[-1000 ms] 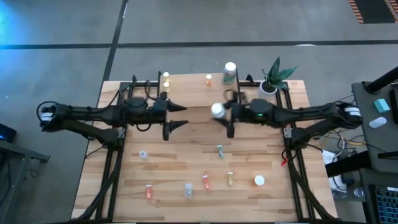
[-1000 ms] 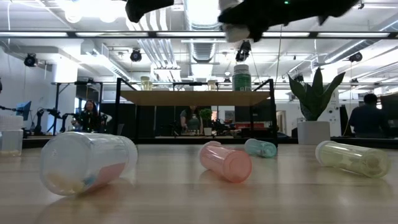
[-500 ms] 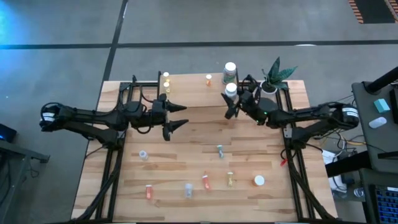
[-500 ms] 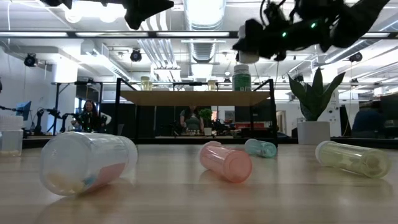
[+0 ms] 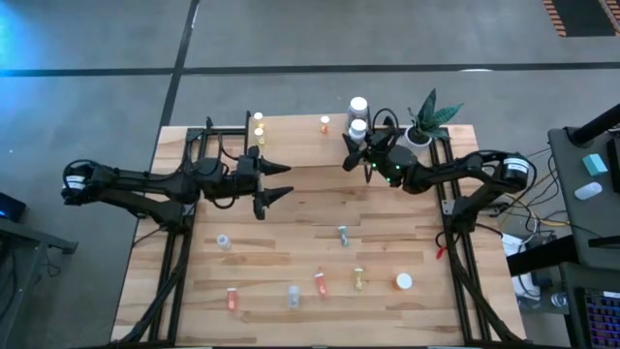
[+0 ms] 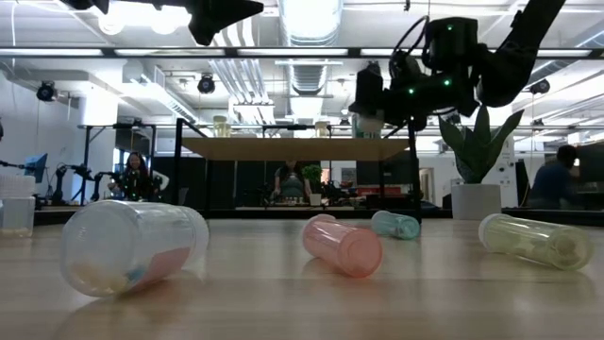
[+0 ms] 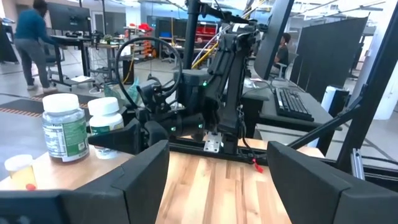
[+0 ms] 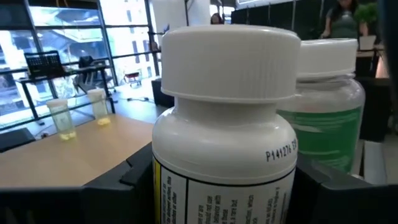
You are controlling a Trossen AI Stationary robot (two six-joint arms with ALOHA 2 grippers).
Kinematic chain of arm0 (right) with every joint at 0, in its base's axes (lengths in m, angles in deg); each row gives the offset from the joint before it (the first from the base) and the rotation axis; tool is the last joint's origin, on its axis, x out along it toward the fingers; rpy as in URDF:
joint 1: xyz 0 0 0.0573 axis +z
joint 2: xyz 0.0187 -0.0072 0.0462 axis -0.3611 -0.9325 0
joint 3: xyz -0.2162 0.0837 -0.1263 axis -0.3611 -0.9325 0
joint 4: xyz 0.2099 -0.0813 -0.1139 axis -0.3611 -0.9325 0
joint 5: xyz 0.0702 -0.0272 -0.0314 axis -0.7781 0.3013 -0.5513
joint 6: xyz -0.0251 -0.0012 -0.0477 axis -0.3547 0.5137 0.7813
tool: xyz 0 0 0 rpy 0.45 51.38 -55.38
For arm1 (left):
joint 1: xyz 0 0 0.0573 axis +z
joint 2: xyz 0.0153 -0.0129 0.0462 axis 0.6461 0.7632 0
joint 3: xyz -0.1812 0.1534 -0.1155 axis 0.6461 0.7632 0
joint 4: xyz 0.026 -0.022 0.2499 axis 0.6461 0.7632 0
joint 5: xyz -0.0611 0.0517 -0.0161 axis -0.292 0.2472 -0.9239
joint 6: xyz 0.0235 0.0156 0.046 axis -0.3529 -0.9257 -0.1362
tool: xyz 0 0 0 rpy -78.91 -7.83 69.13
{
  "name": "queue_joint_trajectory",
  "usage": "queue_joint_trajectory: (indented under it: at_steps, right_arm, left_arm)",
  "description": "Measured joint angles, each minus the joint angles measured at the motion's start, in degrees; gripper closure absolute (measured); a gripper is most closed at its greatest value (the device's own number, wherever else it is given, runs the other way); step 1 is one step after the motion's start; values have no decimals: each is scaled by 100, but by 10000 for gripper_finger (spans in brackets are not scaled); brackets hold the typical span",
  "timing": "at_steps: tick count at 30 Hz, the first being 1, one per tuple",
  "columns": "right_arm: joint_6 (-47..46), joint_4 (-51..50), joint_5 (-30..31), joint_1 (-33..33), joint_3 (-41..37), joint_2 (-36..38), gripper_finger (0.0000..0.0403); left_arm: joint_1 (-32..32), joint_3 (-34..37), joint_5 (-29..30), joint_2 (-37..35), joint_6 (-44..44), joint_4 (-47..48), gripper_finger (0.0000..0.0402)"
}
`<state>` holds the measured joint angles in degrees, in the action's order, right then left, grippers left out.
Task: Pick and place medicine bottles onto shelf by color
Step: Put the transparent medicine bottle on the shelf
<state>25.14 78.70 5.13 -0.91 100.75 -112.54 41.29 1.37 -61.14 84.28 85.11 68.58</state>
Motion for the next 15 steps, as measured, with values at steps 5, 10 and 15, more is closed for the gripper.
queue_joint_trajectory:
  at_steps: [5, 10, 15]
  right_arm:
    - [131, -41, -5, 2, 92, -137, 188]
    - [178, -205, -11, 2, 124, -102, 181]
    - [177, -239, 5, 2, 124, -79, 155]
  left_arm:
    - [0, 26, 0, 0, 7, -2, 148]
    - [0, 33, -1, 0, 29, -4, 148]
    - [0, 33, -2, 0, 35, -4, 148]
